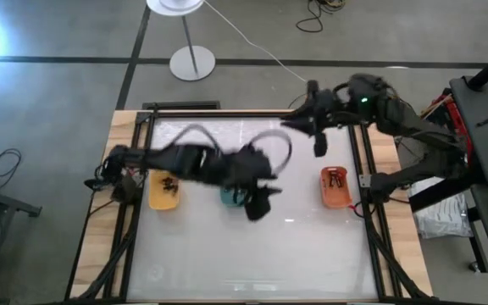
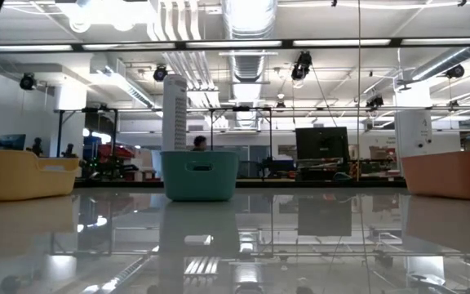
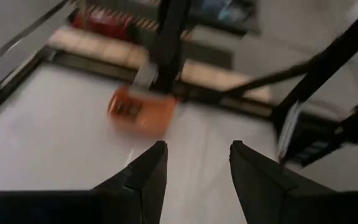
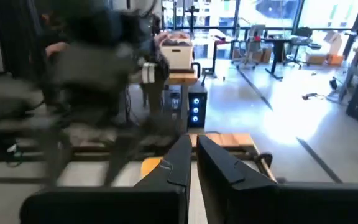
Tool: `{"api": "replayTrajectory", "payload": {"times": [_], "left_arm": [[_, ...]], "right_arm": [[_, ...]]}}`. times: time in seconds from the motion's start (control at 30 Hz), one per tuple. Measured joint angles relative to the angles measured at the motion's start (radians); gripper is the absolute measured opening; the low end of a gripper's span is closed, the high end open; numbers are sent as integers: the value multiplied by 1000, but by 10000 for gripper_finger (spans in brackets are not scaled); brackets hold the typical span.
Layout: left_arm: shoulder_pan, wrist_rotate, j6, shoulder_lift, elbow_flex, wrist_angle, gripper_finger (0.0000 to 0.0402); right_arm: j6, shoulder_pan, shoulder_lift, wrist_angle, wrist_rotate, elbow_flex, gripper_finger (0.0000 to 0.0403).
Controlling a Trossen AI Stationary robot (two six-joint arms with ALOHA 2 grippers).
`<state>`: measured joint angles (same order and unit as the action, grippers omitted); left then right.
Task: Sort batteries
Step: Return to Home Position
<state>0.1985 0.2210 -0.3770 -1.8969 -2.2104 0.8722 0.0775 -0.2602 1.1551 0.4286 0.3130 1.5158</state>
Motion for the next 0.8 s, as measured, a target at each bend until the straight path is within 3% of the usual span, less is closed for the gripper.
{"api": "replayTrajectory", "payload": {"times": [0.1,0.23,0.4,0.57,0.7,0.8], "left_arm": [[-78,-104,76,-1,-24,-65,153],[-145,-116,131,7,-58,-17,153],[-175,-122,222,44,-65,62,153],[-177,-130,286,91,-35,253,153],[-177,-130,344,213,88,277,153],[-179,-134,376,385,295,205,153]], "right_arm": [[-19,-27,-58,4,1,-5,18],[-41,-35,-189,75,-2,-107,13],[-194,-28,-389,12,-15,-306,12],[-335,-28,-520,9,-180,-400,13],[-262,-28,-586,80,-278,-445,13],[-262,-28,-610,113,-286,-458,13]]}}
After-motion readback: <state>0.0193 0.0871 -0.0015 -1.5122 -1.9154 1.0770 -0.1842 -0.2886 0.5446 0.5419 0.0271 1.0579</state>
